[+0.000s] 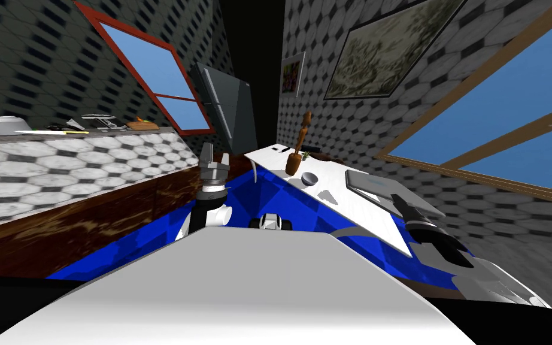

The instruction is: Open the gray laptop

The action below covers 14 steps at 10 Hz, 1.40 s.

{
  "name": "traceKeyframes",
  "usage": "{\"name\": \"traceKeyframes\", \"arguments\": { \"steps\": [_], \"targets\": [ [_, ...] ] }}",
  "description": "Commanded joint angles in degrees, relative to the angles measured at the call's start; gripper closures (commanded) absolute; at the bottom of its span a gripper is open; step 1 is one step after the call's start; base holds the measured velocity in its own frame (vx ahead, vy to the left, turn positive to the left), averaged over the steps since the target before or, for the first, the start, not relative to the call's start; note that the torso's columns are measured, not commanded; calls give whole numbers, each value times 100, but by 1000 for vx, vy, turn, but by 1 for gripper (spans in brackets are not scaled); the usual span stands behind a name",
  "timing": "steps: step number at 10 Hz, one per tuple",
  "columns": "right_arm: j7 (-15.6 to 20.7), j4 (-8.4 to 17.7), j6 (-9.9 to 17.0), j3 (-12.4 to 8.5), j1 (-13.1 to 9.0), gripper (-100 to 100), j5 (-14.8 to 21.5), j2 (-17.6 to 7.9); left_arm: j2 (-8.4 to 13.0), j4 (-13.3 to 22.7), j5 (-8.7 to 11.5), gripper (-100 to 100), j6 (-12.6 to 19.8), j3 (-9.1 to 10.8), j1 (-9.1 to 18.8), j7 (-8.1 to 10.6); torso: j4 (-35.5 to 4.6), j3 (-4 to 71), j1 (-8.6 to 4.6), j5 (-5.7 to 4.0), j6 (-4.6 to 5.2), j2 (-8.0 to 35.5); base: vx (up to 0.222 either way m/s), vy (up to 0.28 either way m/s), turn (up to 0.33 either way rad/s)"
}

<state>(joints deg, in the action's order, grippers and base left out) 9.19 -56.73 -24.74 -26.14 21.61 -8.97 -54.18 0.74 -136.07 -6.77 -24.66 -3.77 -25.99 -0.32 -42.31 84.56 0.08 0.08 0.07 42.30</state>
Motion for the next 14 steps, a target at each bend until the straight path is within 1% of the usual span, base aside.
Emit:
{"name": "traceKeyframes", "arguments": {
  "steps": [1, 2, 3, 4, 5, 6, 7, 8, 9, 10, 11, 12, 13, 14],
  "targets": [
    [-362, 279, 148, -290, -282, -100, 460, 15, 0, 0, 0, 0, 0, 0, 0, 0, 4, 7, -8, -4, -4, -11, -80, 40, 175],
    [-507, 360, 148, -290, -304, -100, 646, 15, 0, 0, 0, 0, 0, -1, 1, 0, 1, 0, -4, -4, -16, 3, -98, 41, 130],
    [-631, 360, 148, -290, -304, -100, 822, 15, 0, 0, 0, 0, 0, 0, 1, 0, -1, -5, -4, -4, -6, 9, -47, 21, -3],
    [-631, 360, 148, -290, -304, -100, 995, 15, 0, 0, 0, 0, 0, 0, 0, 0, 2, 1, -12, -8, -3, -4, -10, 8, -22],
    [-896, 652, 282, -561, -587, -100, 1168, 37, 0, 0, 0, 0, 0, 0, 0, 0, 7, 10, -17, -11, -7, -17, -78, 38, 203],
    [-1023, 711, 282, -561, -602, -100, 1341, 37, 0, 0, 0, 0, 0, 0, 1, 0, 3, 1, -4, -9, -15, 1, -95, 53, 124],
    [-1155, 711, 282, -561, -602, -100, 1514, 37, 0, 0, 0, 0, 0, 0, 1, 0, -1, -5, 1, -5, -5, 8, -44, 28, -7],
    [-1155, 711, 282, -561, -602, -100, 1688, 37, 0, 0, 0, 0, 0, 0, 0, 0, 2, 1, -10, -8, -3, -3, -8, 5, -24],
    [-1155, 711, 282, -561, -602, -100, 1741, 37, 0, 0, 0, 0, 0, 0, -1, 0, 6, 9, -19, -11, -7, -16, 7, -5, -5],
    [-1437, 1002, 415, -831, -888, -100, 1971, 58, 1, 0, 0, 0, 0, 1, -1, 0, 8, 11, -19, -12, -9, -18, -67, 35, 224],
    [-1584, 1062, 415, -831, -901, -100, 2127, 58, 0, 0, 0, 0, 0, 0, 1, 0, 2, -2, 0, -7, -16, 5, -96, 51, 129],
    [-1680, 1062, 415, -831, -901, -100, 2302, 58, 0, 0, 0, 0, 0, 0, 0, 0, -3, -11, 4, -4, -3, 17, -52, 33, -25],
    [-1680, 1062, 415, -831, -901, -100, 2448, 58, 0, 0, 0, 0, 0, 0, 0, 0, 0, -5, -7, -7, -1, 5, -13, 12, -32],
    [-1664, 1035, 434, -827, -891, -100, 2347, 58, 0, 0, 0, 0, 0, 0, 0, 0, 5, 7, -17, -10, -7, -12, 0, 0, 0]
  ]
}}
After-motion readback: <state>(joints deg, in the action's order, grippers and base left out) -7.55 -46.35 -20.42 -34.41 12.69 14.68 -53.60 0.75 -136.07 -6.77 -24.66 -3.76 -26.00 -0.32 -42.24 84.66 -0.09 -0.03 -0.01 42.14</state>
